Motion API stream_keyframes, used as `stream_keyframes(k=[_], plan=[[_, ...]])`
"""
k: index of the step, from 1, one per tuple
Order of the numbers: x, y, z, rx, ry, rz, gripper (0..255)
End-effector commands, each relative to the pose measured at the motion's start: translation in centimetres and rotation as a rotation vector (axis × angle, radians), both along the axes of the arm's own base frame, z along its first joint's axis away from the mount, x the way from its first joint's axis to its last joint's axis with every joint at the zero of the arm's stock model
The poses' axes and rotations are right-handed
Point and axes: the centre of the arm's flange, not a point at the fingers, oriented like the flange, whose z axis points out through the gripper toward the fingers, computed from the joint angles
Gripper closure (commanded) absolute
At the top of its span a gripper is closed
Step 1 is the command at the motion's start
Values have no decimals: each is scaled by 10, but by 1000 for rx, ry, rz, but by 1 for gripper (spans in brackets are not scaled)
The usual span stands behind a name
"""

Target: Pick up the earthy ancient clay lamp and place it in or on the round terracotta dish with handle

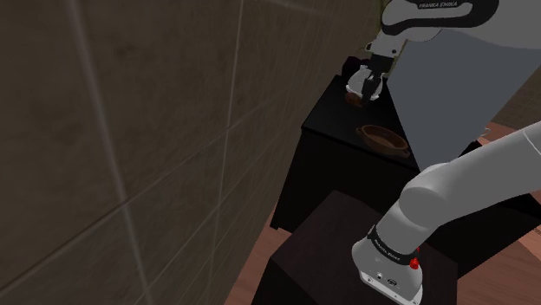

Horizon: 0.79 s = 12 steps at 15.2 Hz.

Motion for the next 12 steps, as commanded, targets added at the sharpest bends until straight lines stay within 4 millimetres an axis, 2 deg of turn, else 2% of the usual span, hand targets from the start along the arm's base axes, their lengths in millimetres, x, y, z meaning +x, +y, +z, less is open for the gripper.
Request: stream_keyframes(k=[1, 10, 11, 12], plan=[[-24, -4, 2, 0, 0, 0, 255], [-140, -28, 5, 0, 0, 0, 255], [-149, -30, 5, 0, 0, 0, 255], [-149, -30, 0, 0, 0, 0, 255]])
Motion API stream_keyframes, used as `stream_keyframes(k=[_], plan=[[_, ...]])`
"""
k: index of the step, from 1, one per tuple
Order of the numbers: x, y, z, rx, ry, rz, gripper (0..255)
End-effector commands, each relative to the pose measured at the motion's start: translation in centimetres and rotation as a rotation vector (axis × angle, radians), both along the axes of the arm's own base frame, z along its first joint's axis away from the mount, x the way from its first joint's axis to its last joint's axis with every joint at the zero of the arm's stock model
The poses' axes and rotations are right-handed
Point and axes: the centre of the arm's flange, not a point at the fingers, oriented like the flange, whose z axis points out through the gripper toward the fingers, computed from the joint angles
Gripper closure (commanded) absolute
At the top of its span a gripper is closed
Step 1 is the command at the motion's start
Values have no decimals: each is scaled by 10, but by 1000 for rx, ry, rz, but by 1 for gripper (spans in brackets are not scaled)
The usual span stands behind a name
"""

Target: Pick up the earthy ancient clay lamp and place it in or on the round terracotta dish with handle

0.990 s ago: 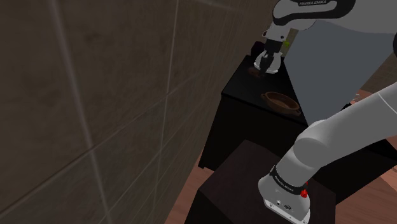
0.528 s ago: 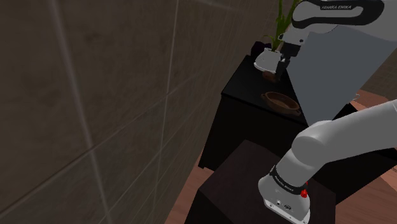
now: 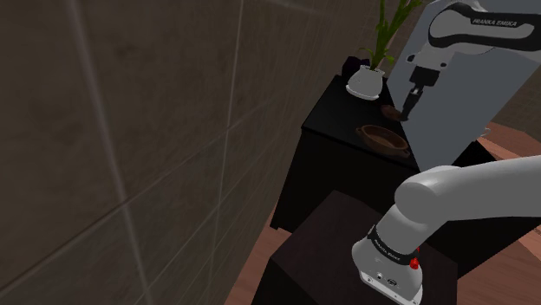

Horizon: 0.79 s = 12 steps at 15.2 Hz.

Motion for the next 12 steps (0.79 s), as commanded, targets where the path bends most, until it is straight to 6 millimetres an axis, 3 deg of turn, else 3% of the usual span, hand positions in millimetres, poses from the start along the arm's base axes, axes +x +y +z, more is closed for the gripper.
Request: stream_keyframes(k=[1, 12], plan=[[-7, 0, -8, 0, 1, 1, 255], [-7, 0, -66, 0, 1, 1, 255]])
